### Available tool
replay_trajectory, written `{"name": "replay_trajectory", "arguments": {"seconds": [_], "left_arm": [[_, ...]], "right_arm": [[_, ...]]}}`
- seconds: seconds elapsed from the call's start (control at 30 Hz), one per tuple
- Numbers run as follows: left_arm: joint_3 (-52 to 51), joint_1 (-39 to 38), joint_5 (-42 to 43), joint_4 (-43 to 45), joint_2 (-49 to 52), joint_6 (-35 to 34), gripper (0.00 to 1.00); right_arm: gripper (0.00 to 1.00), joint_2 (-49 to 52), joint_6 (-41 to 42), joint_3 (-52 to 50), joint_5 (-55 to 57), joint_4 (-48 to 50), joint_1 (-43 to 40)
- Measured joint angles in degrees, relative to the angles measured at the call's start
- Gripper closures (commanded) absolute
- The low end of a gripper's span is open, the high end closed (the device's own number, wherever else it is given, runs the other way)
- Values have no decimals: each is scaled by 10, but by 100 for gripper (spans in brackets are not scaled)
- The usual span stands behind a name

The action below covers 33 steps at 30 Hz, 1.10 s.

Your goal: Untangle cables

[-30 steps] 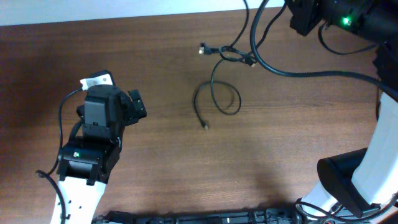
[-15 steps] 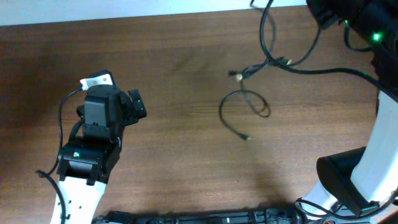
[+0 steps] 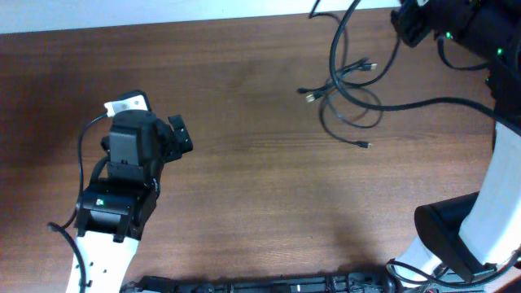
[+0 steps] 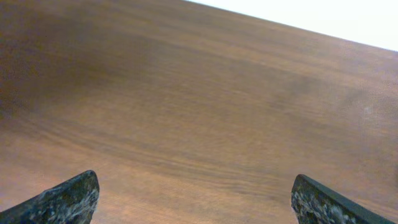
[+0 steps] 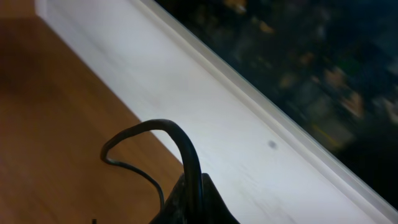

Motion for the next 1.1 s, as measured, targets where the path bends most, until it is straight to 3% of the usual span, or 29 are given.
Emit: {"name": "replay_trajectory", "arguments": {"seconds": [0.1,0.3,0.5,0.7,0.9,1.1], "left_arm": [[0,1,74,38,0,-6,1],[1,1,382,187,34,-27,1],[0,1,509,247,92,-93,1],[-1,-16,684,391,124,-111,1],[-1,-43,767,419,124,-111,1],[-1,-79,708,418,124,-111,1]], "right_arm": [[96,0,0,0,-77,0,0],[96,0,6,0,-231,20,0],[96,0,49,0,-329,59,0],[96,0,63,0,-356,74,0],[96,0,67,0,-349,81,0],[96,0,117,0,-402,136,0]]}}
